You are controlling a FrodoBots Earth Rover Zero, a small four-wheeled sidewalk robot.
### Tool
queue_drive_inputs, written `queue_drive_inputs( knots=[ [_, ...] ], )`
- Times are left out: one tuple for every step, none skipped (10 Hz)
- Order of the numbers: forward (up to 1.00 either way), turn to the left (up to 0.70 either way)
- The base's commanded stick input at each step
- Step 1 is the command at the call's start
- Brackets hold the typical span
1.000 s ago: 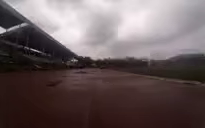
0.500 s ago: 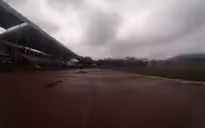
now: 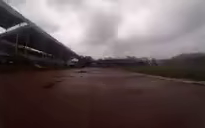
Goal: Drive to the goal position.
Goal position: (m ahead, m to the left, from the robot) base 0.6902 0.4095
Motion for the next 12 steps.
queue_drive_inputs(
  knots=[
    [0.50, 0.00],
    [0.50, 0.00],
    [0.50, 0.00],
    [0.50, 0.00],
    [0.50, 0.00],
    [0.50, 0.00],
    [0.50, 0.00],
    [0.50, 0.00],
    [0.50, 0.00],
    [0.50, 0.00],
    [0.50, -0.08],
    [0.50, -0.22]
  ],
)
